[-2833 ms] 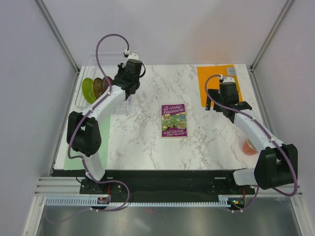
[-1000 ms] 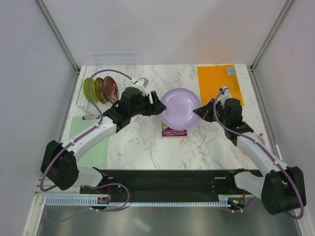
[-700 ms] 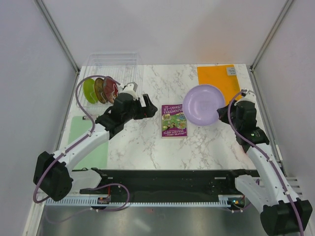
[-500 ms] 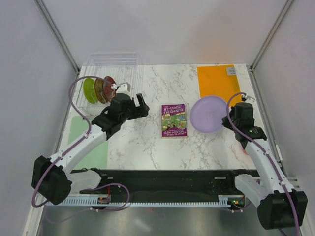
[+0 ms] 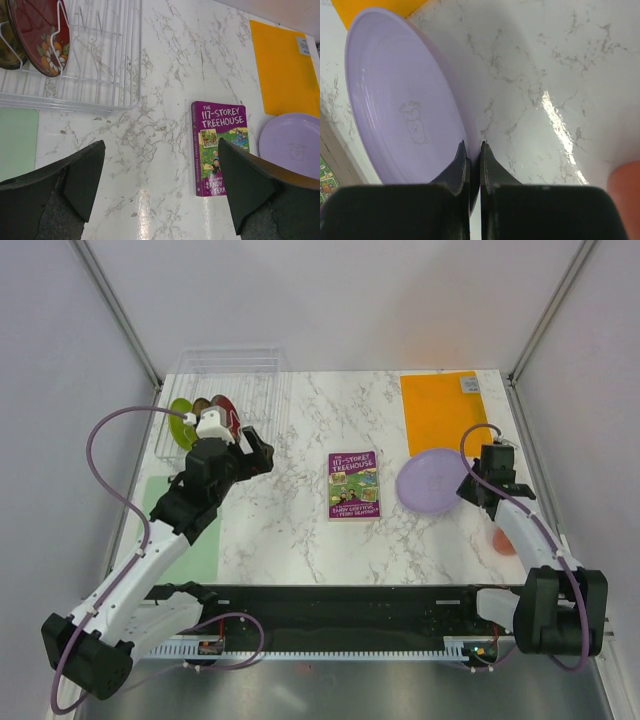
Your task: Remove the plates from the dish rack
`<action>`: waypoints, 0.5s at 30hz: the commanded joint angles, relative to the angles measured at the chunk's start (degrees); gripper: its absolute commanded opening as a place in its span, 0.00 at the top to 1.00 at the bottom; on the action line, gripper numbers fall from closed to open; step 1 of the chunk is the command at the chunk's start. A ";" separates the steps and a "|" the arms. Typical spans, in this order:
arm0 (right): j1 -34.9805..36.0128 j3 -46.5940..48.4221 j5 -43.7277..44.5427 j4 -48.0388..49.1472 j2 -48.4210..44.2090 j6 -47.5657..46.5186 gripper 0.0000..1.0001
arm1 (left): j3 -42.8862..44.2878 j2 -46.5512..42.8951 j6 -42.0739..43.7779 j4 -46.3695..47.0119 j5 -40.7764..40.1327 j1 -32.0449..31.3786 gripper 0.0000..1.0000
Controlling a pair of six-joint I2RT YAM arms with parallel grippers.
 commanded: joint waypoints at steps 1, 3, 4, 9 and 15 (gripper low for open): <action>-1.39 -1.09 -3.99 4.94 2.86 -0.09 1.00 | -1.37 -1.66 2.67 0.54 -1.28 1.47 0.00; -1.65 -2.32 -5.93 7.32 3.83 -0.17 1.00 | -1.64 -1.92 2.67 0.45 -0.58 1.83 0.00; -1.83 -2.41 -5.93 7.59 4.18 -0.26 1.00 | -1.72 -1.75 2.58 0.54 -0.31 2.18 0.00; -2.18 -1.54 -9.36 6.54 6.82 -1.05 0.90 | -1.99 -0.87 2.14 0.54 1.18 2.53 0.00; -2.27 -2.06 -8.66 3.90 4.28 -2.02 0.25 | -1.81 -0.08 2.14 0.54 1.62 3.32 0.00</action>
